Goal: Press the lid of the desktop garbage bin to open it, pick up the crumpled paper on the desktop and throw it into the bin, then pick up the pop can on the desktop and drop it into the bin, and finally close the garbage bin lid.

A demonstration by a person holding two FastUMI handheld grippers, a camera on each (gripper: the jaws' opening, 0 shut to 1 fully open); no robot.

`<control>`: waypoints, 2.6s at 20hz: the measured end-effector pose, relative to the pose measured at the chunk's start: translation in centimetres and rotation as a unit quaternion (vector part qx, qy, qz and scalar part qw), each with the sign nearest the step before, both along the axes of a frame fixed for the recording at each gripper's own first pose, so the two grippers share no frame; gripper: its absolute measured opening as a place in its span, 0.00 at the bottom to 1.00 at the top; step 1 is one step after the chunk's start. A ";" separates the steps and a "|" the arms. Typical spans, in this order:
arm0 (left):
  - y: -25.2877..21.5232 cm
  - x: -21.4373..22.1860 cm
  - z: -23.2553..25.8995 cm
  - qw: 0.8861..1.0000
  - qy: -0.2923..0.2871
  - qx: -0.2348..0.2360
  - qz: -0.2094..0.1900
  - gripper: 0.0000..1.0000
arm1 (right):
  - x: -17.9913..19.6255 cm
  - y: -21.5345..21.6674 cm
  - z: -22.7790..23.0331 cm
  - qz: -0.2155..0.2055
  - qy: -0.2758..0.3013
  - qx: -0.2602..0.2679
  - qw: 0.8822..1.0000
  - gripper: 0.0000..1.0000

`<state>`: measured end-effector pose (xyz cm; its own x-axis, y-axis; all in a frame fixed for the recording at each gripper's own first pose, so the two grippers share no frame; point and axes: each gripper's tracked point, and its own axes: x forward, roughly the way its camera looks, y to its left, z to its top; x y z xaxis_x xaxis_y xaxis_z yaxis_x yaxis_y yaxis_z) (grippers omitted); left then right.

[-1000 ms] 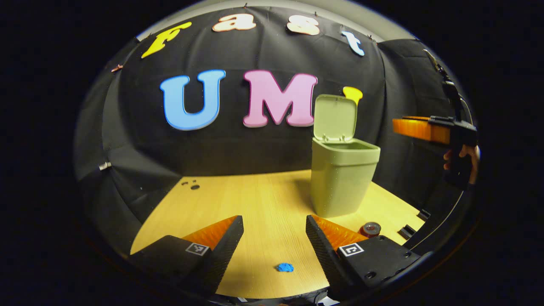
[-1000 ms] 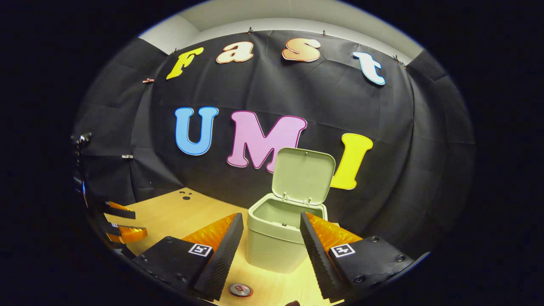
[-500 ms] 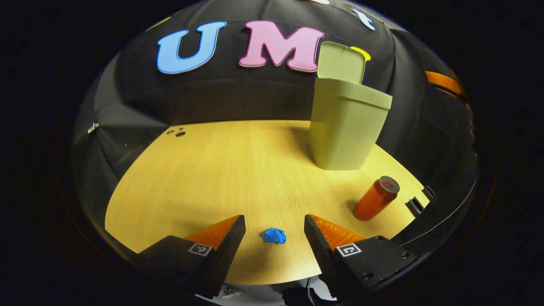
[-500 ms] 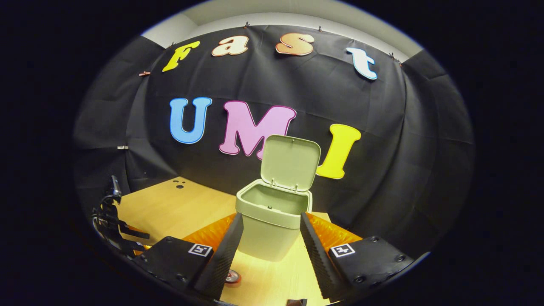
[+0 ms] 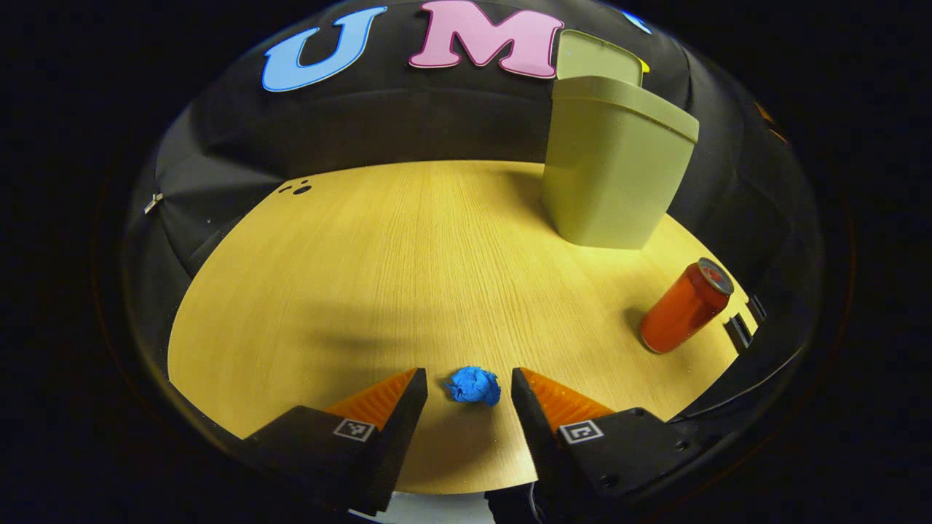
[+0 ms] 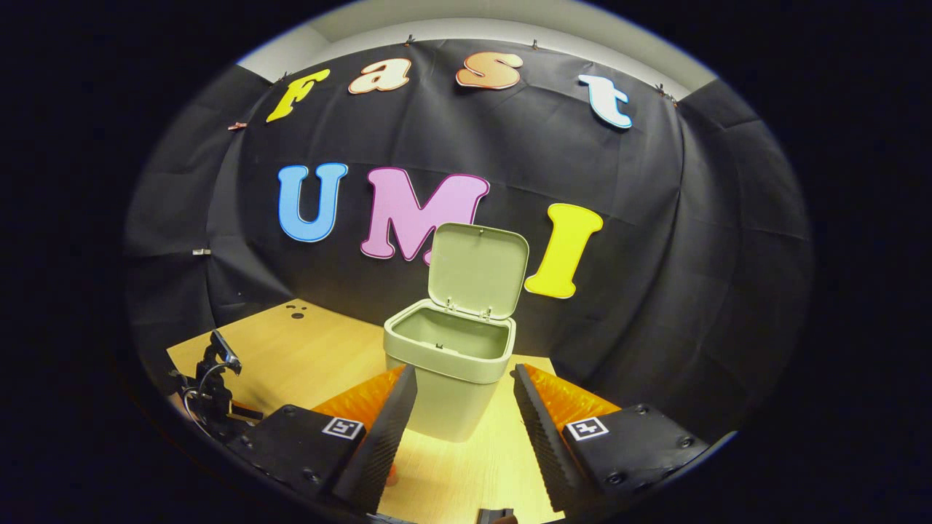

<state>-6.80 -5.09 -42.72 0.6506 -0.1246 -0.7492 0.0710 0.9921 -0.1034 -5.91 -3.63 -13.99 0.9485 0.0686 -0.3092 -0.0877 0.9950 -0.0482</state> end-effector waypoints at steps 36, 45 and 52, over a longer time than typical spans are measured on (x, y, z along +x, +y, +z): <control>-1.9 9.1 19.2 0.987 -0.154 -0.030 -0.024 0.43 | 0.6 3.5 -1.9 0.050 0.011 0.041 0.998 0.86; -6.8 15.2 27.7 0.968 -0.230 -0.076 -0.060 0.43 | -0.6 3.2 -3.2 0.042 0.030 0.066 0.996 0.86; -10.7 20.5 31.4 0.954 -0.267 -0.082 -0.105 0.42 | -1.0 1.7 -3.9 0.017 0.038 0.075 0.996 0.86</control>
<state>13.71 -15.75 -11.33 0.8821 -0.3814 -0.2765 0.3530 0.9238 -0.1484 -6.87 -1.98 -17.91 0.9191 0.1512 -0.3639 -0.1196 0.9869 0.1080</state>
